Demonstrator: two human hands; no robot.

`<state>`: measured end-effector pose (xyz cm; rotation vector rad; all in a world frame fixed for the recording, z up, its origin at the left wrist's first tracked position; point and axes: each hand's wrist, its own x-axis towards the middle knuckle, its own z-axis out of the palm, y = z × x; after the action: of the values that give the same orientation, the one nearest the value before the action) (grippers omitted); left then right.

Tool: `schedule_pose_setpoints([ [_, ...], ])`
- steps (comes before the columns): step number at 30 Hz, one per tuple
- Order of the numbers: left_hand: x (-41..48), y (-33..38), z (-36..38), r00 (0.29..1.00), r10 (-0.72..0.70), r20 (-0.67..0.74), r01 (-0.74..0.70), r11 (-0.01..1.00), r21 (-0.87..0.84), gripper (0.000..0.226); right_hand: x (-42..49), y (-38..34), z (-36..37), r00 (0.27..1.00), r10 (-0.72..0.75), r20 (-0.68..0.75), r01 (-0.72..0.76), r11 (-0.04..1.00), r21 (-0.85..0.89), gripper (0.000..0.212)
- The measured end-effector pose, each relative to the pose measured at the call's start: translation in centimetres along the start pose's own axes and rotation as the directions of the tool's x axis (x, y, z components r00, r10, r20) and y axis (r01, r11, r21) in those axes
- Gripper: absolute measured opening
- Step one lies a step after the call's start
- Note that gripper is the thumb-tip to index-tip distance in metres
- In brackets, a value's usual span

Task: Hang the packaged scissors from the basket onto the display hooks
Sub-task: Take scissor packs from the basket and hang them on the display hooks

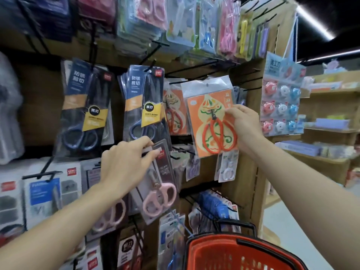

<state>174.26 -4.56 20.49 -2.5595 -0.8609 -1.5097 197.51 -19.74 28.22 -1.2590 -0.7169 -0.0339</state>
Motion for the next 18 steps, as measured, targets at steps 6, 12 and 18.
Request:
schedule_pose_setpoints([
  [6, 0.0, 0.1, -0.2, 0.999, -0.037, 0.004, 0.037, 0.999, -0.013, 0.035, 0.3, -0.3, 0.4, 1.000, 0.013, -0.007, -0.012, 0.997, 0.080, 0.019],
  [12, -0.1, -0.1, -0.1, 0.998, -0.053, 0.040, 0.054, 0.998, -0.029, 0.034, 0.0, -0.3, -0.1, 1.000, 0.006, -0.021, -0.004, 0.997, 0.072, 0.027],
  [18, 0.0, -0.2, -0.1, 0.996, -0.081, 0.046, 0.083, 0.996, -0.043, 0.032, 0.1, -1.5, 1.2, 1.000, 0.021, -0.017, -0.021, 0.999, 0.030, 0.012],
])
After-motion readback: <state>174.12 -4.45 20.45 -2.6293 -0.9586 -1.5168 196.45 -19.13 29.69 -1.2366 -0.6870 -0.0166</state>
